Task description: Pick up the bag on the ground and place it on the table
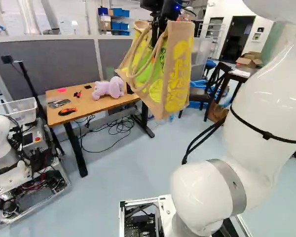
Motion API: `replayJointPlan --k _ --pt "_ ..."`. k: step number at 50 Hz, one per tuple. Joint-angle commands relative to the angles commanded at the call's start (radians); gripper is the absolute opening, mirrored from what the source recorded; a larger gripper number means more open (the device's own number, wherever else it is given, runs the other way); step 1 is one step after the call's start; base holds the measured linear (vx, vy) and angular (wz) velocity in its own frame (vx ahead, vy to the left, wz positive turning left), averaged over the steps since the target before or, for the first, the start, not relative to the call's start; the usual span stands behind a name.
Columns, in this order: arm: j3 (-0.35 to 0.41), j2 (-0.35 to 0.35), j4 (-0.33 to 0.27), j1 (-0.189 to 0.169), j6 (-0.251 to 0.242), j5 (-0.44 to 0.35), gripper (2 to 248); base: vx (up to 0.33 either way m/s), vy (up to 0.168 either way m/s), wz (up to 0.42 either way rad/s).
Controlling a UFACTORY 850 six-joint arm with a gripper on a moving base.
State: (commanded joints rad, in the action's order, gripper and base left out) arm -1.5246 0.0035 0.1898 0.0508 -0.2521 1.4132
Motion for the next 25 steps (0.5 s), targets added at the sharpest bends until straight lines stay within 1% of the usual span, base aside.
replayJointPlan --k 7,25 --pt "0.0 0.0 0.0 0.0 0.0 0.0 22 0.058 -0.064 -0.212" --pt "0.0 0.0 0.0 0.0 0.0 0.0 22 0.045 -0.023 0.004"
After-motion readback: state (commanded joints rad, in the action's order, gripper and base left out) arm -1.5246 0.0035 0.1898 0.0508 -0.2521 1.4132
